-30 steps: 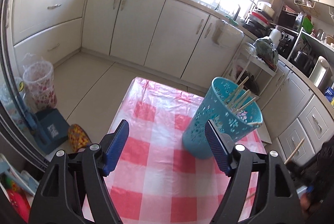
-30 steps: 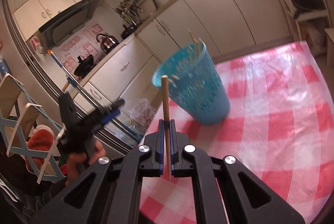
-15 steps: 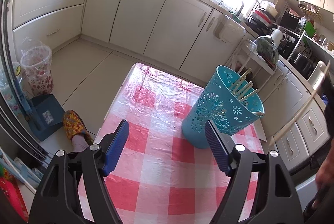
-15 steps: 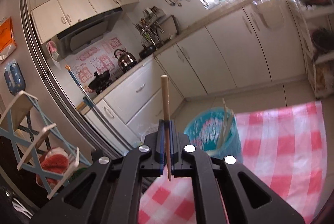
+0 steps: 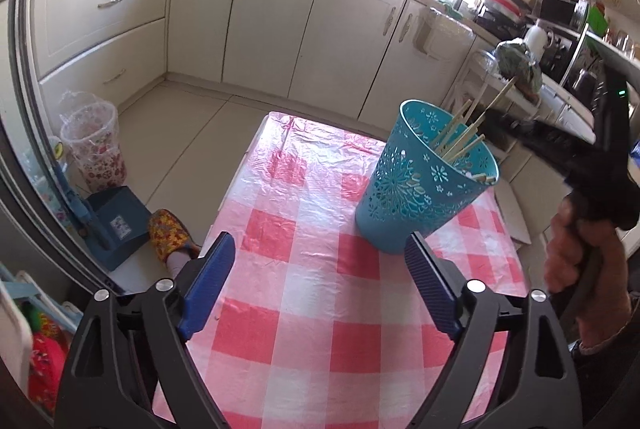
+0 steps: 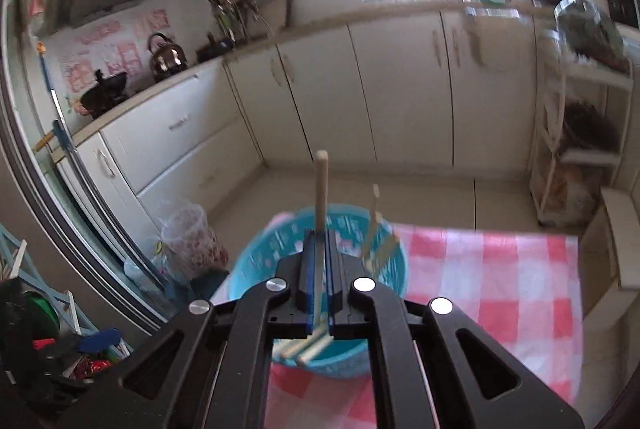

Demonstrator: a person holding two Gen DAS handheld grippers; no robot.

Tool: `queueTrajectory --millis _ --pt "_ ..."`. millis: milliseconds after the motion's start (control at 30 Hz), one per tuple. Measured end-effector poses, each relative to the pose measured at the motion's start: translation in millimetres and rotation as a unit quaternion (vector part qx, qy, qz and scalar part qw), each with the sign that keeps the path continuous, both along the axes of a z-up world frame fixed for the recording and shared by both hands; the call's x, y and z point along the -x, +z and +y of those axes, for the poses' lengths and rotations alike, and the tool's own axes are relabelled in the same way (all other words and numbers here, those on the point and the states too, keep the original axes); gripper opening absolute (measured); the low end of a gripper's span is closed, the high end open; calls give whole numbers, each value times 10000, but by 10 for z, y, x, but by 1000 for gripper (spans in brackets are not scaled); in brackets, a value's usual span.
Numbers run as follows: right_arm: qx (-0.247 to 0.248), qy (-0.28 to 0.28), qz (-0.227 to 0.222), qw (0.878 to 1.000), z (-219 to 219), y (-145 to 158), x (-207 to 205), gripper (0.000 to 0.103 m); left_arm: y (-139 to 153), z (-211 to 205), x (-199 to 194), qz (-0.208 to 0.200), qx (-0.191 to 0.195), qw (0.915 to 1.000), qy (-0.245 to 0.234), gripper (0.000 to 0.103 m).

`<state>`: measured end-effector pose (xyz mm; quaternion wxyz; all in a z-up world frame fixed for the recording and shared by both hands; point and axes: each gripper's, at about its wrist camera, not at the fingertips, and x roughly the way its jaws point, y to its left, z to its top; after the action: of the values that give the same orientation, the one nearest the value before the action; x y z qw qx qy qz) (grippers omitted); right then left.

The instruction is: Organize utensils

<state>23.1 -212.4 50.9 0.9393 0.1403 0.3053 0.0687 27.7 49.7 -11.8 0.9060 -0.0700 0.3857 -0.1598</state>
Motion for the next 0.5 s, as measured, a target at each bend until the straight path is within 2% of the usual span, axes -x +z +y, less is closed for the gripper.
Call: queueTrajectory --millis 67,133,200,300,367,433,500 --pt "-38 -73 -17 10000 35 -21 196 14 63 -29 91 -41 -179 9998 -2 90" --pt "-42 -191 -35 9998 81 17 445 40 138 -64 198 -93 -336 9994 22 94" --pt "-16 -275 15 9996 140 61 722 51 216 -79 318 -148 -383 9992 11 95" --pt "127 -602 174 9980 224 118 1030 76 319 -100 482 -146 -434 9989 45 95" --pt "216 -736 300 9966 287 167 1247 79 397 -132 610 -141 -456 9989 23 95" --pt "322 -918 414 9944 353 220 1453 94 487 -180 777 -206 -459 9986 -137 95" --pt "366 -1030 468 9929 396 289 1618 96 596 -228 992 -298 -463 9976 -414 95"
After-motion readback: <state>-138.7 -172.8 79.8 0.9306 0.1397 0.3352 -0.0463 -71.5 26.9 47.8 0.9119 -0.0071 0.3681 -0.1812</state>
